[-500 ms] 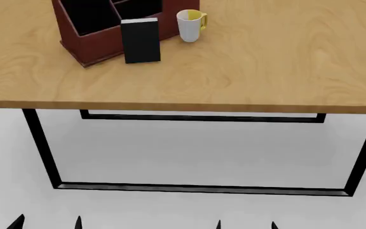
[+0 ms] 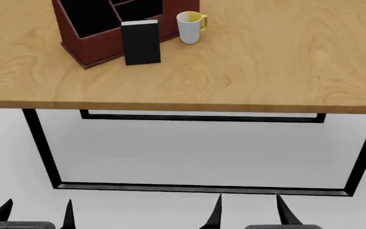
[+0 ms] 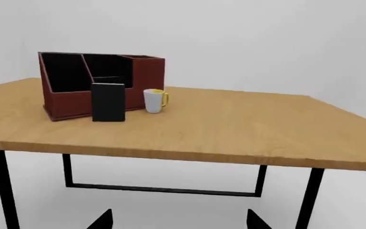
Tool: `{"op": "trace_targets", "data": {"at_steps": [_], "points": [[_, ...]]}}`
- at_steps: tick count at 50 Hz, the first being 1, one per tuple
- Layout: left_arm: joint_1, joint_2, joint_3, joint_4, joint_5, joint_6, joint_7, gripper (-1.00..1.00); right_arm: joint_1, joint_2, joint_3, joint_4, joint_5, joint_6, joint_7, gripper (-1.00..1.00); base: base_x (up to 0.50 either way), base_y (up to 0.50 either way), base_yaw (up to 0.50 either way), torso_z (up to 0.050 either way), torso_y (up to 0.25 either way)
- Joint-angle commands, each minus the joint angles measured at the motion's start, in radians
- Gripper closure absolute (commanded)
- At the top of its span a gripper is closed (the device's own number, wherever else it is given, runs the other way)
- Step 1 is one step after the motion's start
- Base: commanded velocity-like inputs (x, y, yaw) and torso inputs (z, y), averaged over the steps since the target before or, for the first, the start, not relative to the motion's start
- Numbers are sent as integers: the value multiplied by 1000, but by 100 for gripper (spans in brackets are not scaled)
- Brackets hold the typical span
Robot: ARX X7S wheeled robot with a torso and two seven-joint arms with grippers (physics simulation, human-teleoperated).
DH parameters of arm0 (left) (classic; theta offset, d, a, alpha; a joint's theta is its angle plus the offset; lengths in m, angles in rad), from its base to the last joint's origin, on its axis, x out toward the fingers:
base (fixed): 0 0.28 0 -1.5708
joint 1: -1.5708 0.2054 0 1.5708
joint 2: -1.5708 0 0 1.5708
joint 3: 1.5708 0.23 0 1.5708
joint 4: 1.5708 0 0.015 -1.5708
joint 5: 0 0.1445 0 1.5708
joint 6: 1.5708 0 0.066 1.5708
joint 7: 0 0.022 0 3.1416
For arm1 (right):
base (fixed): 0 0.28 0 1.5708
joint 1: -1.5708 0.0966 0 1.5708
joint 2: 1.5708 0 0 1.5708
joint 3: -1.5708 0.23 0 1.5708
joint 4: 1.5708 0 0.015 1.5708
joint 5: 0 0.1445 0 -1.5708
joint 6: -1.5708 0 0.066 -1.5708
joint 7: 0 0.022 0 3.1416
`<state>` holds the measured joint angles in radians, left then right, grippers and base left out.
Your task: Pick up the book and place it in the front compartment of the caddy.
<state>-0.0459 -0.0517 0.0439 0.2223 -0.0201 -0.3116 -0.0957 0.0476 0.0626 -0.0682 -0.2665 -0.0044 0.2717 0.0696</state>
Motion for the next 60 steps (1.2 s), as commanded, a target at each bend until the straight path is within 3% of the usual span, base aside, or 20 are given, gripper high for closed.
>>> {"op": "trace_targets", "data": {"at_steps": [1,15,27,30,60], "points": [[-53,-31,8,222,-28,-269,-20,-100,62,40,-25,-260,-4,277,9,-100,0,0,0,0,0],[-131,-91,39,466,-34,-532,-15,-100,195,90,-41,-508,-20,606,-3,-100,0,0,0,0,0],[-212,-96,8,687,-87,-743,-3,-100,339,106,-115,-715,-54,878,6,-100,0,0,0,0,0],[-208,-91,4,695,-93,-740,-6,-100,367,106,-130,-754,-64,915,16,-100,0,0,0,0,0],[-200,-98,-12,681,-116,-706,-29,-100,357,114,-147,-706,-59,856,34,-100,464,11,0,0,1]]}}
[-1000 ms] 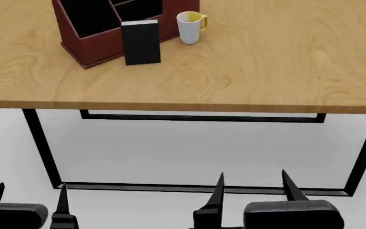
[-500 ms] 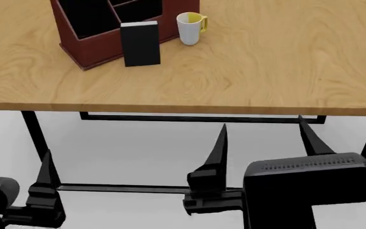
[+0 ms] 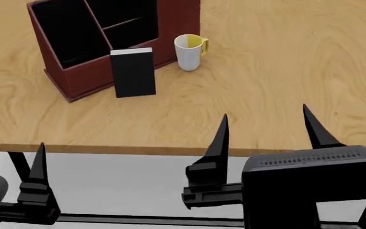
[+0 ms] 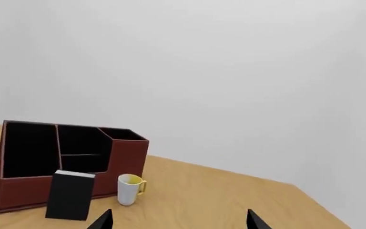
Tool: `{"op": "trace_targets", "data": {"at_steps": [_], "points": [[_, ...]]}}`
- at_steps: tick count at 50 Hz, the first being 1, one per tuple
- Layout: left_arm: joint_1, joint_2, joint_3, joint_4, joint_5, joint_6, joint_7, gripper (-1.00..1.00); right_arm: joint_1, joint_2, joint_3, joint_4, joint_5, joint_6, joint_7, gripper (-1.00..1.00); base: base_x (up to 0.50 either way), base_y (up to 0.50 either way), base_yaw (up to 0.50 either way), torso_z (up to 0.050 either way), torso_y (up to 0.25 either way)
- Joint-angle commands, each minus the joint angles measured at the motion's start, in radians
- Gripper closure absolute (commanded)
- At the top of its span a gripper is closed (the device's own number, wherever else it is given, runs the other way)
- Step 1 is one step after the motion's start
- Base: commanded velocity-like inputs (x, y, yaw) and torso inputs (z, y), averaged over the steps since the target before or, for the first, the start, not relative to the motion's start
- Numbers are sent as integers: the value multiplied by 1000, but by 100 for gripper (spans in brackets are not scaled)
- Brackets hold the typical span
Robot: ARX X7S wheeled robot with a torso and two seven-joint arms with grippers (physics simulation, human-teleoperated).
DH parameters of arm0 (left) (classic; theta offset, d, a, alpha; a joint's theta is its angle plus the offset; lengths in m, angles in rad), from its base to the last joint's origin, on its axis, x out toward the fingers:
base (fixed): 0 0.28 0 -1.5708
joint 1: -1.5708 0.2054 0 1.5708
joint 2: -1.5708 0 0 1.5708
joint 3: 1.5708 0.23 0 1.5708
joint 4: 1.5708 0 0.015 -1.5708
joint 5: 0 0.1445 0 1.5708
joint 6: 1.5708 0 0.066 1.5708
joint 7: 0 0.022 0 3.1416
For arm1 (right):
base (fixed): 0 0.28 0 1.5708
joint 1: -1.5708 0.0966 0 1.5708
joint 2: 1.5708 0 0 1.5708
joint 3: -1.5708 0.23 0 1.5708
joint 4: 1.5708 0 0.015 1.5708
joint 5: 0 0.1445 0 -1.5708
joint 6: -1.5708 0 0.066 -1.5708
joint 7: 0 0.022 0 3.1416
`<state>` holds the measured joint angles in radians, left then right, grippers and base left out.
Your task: Pick up the book and place it in the front compartment of the caddy.
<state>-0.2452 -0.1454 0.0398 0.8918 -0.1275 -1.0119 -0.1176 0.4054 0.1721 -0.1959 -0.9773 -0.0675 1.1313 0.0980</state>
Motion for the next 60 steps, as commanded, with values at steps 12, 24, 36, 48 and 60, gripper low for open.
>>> {"op": "trace_targets", "data": {"at_steps": [12,24,36,48,60], "points": [[-7,-10,-14,16,-20,-11,-14,-100,-2,-2,2,9,18,-3,3,-100,500,125,0,0,1],[-20,-13,-2,17,-30,-21,-23,-100,9,-3,14,14,32,5,1,-100,500,0,0,0,2],[-30,-18,-1,31,-42,-36,-30,-100,25,3,3,10,37,22,2,-100,500,0,0,0,1],[-12,-24,-6,26,-50,-16,-35,-100,6,10,-12,21,37,3,15,-100,500,0,0,0,2],[-7,-28,-13,34,-62,-17,-42,-100,7,10,-13,19,44,5,18,-100,500,0,0,0,1]]}}
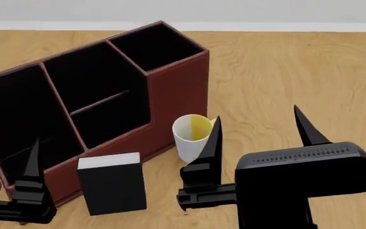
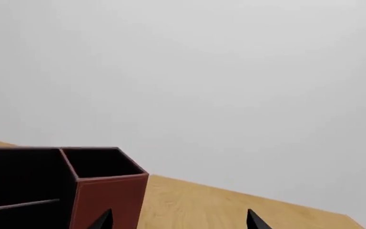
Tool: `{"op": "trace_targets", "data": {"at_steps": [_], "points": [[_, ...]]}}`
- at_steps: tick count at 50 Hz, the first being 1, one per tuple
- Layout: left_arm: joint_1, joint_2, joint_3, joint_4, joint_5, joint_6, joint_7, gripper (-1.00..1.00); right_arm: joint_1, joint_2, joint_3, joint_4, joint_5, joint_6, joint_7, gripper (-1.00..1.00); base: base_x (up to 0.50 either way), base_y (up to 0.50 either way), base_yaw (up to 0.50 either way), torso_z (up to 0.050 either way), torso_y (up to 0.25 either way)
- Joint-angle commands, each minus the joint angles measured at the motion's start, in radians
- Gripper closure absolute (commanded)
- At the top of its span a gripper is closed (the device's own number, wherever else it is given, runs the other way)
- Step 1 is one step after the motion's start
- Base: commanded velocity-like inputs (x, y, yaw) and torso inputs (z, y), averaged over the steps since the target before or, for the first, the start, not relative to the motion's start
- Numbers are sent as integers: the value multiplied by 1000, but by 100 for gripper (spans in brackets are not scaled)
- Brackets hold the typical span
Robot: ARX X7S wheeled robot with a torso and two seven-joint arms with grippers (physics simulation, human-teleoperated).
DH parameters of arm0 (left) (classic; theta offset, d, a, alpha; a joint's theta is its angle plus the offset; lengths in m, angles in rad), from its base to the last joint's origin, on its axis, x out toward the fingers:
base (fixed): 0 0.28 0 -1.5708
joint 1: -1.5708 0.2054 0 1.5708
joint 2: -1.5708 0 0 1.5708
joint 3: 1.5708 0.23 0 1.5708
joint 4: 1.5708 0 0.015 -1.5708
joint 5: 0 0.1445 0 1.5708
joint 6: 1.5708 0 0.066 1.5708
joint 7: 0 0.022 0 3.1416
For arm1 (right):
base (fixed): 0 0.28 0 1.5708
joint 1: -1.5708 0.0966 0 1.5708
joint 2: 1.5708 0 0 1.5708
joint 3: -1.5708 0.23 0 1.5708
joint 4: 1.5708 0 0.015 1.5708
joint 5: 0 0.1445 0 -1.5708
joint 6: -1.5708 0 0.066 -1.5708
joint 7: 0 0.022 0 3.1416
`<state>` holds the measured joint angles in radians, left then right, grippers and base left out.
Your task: Pick up the book and place it in the front compartment of the caddy.
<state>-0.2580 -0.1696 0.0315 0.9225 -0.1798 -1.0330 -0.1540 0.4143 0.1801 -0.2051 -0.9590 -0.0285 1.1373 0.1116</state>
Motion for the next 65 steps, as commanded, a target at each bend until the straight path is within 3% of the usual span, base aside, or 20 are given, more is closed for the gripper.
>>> {"op": "trace_targets", "data": {"at_steps": [1,40,48,53,54,59,65], "points": [[5,-4,-5,4,-10,3,-6,-100,-3,4,-7,2,4,-2,6,-100,500,0,0,0,11],[8,-21,-5,3,-41,3,-27,-100,-18,16,-51,30,30,-18,9,-100,447,0,0,0,2],[-8,-44,-21,39,-70,-68,-14,-100,-20,21,-56,33,42,-26,-1,-100,0,0,0,0,0],[-60,-88,-48,118,-128,-213,20,-100,-15,25,-48,27,49,-18,-6,-100,0,0,0,0,0],[-70,-118,-47,124,-171,-231,8,-100,-12,26,-46,22,50,-12,-6,-100,0,0,0,0,0],[-126,-248,-188,124,-685,-304,-234,-100,1,28,-43,6,50,5,-3,-100,0,0,0,0,0],[-188,-290,-292,112,-1021,-411,-356,-100,10,29,-47,-23,52,33,-1,-100,0,0,0,0,0]]}}
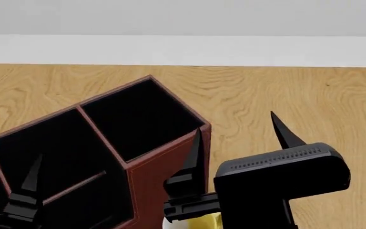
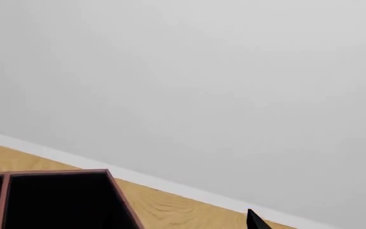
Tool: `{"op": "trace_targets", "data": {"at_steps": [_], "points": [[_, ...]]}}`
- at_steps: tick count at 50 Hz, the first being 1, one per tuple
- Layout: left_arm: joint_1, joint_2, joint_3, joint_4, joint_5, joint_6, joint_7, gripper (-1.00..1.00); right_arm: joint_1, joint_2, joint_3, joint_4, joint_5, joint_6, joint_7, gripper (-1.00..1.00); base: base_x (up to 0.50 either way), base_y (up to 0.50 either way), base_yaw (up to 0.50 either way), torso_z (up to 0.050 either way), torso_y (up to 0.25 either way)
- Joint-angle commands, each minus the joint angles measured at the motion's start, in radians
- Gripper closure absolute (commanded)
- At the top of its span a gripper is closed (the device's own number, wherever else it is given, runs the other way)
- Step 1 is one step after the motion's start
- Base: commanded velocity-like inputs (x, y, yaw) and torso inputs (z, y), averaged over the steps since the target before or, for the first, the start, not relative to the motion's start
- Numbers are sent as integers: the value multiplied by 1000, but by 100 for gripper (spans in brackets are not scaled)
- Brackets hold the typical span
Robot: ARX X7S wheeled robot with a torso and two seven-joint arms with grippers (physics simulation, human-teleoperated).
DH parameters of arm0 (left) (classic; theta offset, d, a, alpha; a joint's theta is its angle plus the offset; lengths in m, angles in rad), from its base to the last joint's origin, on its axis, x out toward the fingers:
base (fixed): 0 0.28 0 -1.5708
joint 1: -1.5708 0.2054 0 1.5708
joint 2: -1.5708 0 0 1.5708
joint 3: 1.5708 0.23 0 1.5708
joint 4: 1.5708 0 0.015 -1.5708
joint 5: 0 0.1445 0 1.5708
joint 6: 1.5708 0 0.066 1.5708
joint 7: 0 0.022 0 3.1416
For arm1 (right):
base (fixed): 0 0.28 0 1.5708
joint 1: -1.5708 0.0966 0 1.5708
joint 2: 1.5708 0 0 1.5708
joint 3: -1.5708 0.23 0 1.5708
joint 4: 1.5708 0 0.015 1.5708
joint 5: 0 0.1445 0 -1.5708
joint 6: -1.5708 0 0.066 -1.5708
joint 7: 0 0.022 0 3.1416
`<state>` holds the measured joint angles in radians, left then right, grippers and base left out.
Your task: Pick up the book and place it in the front compartment of the caddy.
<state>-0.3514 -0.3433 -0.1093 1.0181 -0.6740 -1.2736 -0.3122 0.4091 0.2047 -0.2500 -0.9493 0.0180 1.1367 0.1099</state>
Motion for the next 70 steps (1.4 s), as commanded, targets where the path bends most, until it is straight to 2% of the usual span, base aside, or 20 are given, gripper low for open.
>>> {"op": "trace_targets", "data": {"at_steps": [1,8,11,14,21,28,32,38,53,70], "points": [[-106,-121,-171,0,-591,-190,-220,-100,19,3,-3,-41,6,43,0,-100,0,0,0,0,0],[-140,-168,-178,-48,-746,-226,-290,-100,44,5,8,-69,9,94,0,-100,0,0,0,0,0],[-142,-188,-160,-64,-777,-229,-286,-100,53,10,8,-81,9,115,2,-100,0,0,0,0,0],[-156,-207,-153,-108,-880,-220,-356,-100,63,14,12,-89,10,133,3,-100,0,0,0,0,0],[-217,-296,-56,-169,-1087,-183,-501,-100,72,19,8,-90,14,147,14,-100,0,0,0,0,0],[-288,-362,50,-197,-1177,-167,-583,-100,90,21,-3,-89,21,168,23,-100,0,0,0,0,0],[-303,-368,104,-232,-1180,-176,-594,-100,102,22,-3,-91,26,182,27,-100,0,0,0,0,0],[-366,-396,201,-250,-1266,-147,-653,-100,113,27,-6,-95,42,197,42,-100,0,0,0,0,0],[-470,-391,333,-305,-1294,-170,-647,-100,131,44,0,-93,114,214,91,-100,0,0,0,0,0],[-510,-379,459,-300,-1356,-149,-662,-100,132,56,12,-90,150,215,111,-100,0,0,0,0,0]]}}
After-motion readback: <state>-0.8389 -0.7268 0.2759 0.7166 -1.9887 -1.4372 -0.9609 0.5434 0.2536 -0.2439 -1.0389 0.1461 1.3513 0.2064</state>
